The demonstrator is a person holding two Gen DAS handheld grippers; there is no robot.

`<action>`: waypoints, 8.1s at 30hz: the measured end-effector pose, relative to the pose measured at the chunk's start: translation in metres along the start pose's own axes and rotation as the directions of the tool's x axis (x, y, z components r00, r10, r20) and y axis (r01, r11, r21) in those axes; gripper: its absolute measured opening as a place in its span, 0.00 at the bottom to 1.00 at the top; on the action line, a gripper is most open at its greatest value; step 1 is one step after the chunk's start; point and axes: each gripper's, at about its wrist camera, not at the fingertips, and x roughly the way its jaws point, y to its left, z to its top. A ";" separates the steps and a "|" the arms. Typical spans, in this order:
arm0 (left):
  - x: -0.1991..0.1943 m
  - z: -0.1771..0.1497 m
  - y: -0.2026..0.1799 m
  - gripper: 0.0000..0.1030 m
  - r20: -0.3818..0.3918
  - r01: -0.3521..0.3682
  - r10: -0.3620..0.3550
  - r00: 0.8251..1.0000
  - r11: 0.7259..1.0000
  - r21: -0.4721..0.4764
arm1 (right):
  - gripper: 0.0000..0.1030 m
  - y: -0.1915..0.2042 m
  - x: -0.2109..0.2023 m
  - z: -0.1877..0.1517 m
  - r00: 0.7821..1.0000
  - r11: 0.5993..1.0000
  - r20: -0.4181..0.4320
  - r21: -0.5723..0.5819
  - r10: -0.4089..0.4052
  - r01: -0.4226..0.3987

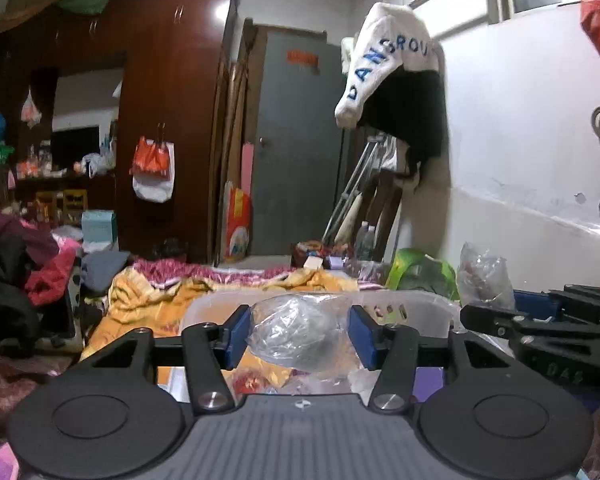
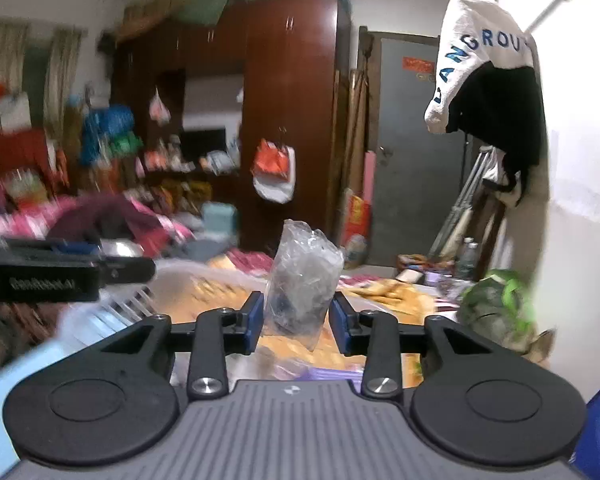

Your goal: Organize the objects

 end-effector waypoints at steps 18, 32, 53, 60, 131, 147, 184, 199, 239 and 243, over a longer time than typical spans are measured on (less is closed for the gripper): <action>-0.074 -0.121 0.019 0.96 -0.025 0.118 -0.117 0.993 0.993 0.019 | 0.99 0.003 -0.048 -0.128 0.966 0.974 -0.127 0.046 0.227 -0.223; -0.037 -0.138 -0.003 0.91 -0.147 0.134 -0.125 0.981 0.989 0.058 | 0.35 -0.003 -0.052 -0.138 0.959 0.973 -0.176 0.103 0.221 -0.205; -0.051 -0.154 0.002 0.48 -0.164 0.283 -0.280 0.946 0.959 -0.001 | 0.35 -0.024 -0.064 -0.158 0.964 0.944 -0.082 0.238 0.252 -0.227; -0.061 -0.159 -0.009 0.48 -0.138 0.324 -0.312 0.940 0.943 0.079 | 0.35 -0.022 -0.068 -0.159 0.966 0.948 -0.063 0.220 0.249 -0.230; -0.057 -0.027 0.003 1.00 0.103 0.052 -0.058 0.993 0.997 0.061 | 1.00 -0.006 -0.058 -0.012 0.997 1.000 0.081 -0.012 -0.005 0.006; -0.064 -0.044 -0.010 1.00 0.021 0.012 -0.014 1.000 0.994 0.111 | 1.00 -0.042 -0.062 -0.038 0.995 0.981 0.015 0.167 0.097 -0.098; -0.071 -0.064 -0.028 1.00 -0.037 0.048 -0.043 0.998 0.990 0.131 | 1.00 -0.047 -0.067 -0.060 0.999 0.987 -0.025 0.158 0.034 -0.030; -0.070 -0.065 -0.030 1.00 -0.048 0.066 -0.061 0.997 0.991 0.119 | 1.00 -0.046 -0.071 -0.061 0.999 0.988 -0.017 0.150 0.036 -0.033; -0.072 -0.065 -0.031 1.00 -0.039 0.062 -0.057 0.998 0.989 0.138 | 1.00 -0.046 -0.070 -0.068 0.998 0.989 -0.026 0.142 0.055 -0.050; -0.072 -0.066 -0.032 1.00 -0.035 0.057 -0.053 0.998 0.989 0.139 | 1.00 -0.047 -0.070 -0.069 0.998 0.989 -0.027 0.143 0.054 -0.050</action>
